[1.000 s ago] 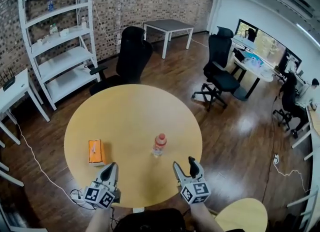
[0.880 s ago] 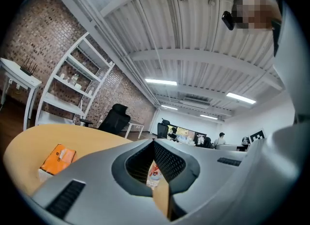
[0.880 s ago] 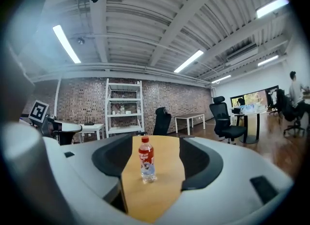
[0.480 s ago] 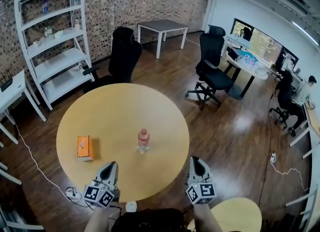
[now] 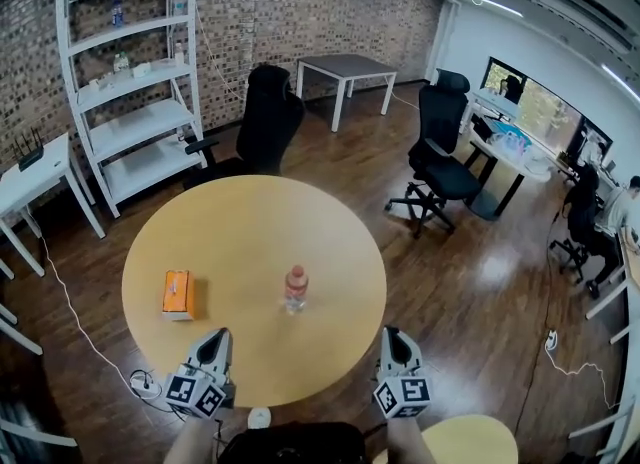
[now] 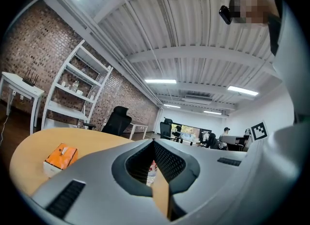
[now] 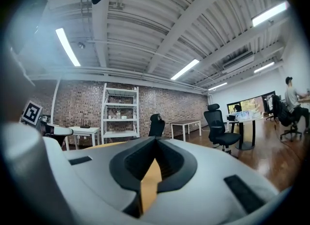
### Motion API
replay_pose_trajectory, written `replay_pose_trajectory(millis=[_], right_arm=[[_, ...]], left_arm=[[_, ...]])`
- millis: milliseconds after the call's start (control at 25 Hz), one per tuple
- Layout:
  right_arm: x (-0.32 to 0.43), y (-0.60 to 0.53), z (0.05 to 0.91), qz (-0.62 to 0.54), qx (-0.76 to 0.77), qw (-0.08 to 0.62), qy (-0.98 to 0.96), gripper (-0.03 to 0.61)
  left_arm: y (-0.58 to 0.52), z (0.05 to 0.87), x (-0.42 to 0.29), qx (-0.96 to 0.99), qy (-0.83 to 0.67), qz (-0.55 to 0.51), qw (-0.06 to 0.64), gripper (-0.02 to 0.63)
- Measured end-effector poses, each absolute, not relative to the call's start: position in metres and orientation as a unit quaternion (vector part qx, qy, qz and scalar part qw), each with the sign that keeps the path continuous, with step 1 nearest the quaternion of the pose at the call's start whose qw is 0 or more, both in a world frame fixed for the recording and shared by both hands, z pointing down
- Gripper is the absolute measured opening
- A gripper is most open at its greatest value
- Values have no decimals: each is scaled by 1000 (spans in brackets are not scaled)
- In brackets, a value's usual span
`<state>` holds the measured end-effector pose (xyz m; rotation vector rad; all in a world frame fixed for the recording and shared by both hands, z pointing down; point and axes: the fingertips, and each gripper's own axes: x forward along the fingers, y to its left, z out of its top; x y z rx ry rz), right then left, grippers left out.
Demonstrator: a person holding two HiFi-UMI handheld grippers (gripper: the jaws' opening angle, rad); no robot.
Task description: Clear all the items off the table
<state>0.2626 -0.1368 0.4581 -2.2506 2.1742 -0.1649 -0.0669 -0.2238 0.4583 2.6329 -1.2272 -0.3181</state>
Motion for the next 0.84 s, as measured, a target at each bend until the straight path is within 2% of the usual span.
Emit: replay_pose_trajectory(millis=[840], right_arm=[[255,-150,471,-62,-722,-2,689,2]], left_arm=[[-232,470,-95,887,-435,-97,119,-9]])
